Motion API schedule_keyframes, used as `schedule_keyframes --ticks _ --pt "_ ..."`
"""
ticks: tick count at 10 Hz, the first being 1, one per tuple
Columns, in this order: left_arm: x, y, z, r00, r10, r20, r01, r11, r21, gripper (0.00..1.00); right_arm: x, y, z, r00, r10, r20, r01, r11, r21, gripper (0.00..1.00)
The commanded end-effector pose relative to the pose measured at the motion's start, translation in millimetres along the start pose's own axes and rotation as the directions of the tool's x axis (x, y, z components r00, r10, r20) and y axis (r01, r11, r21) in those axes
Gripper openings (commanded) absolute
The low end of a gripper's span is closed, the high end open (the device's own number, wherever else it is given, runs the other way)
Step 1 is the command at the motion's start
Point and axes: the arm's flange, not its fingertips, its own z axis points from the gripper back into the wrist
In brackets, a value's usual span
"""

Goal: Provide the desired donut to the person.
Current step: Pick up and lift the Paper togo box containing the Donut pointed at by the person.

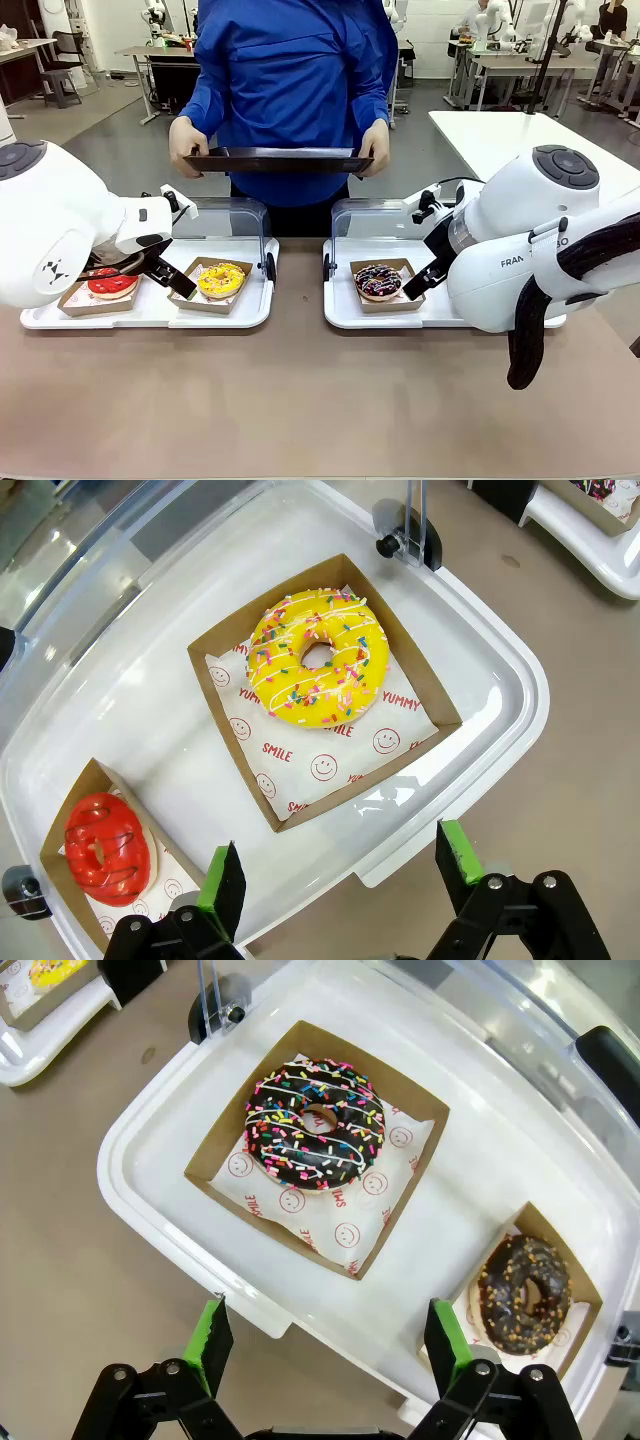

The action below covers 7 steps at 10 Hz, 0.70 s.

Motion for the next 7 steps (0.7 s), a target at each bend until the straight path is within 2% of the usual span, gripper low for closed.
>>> schedule_keyframes --ticks 1,7 --pt "-0.1 0.0 0.0 1.0 0.0 0.0 0.0 1.0 0.0 1.0 0.0 -0.1 0.0 1.0 0.0 0.0 0.0 1.0 0.0 1.0" --pt "-0.1 0.0 0.0 1.0 0.0 0.0 0.0 1.0 0.0 1.0 0.0 -0.1 0.0 1.0 0.0 0.0 0.0 1.0 0.0 1.0"
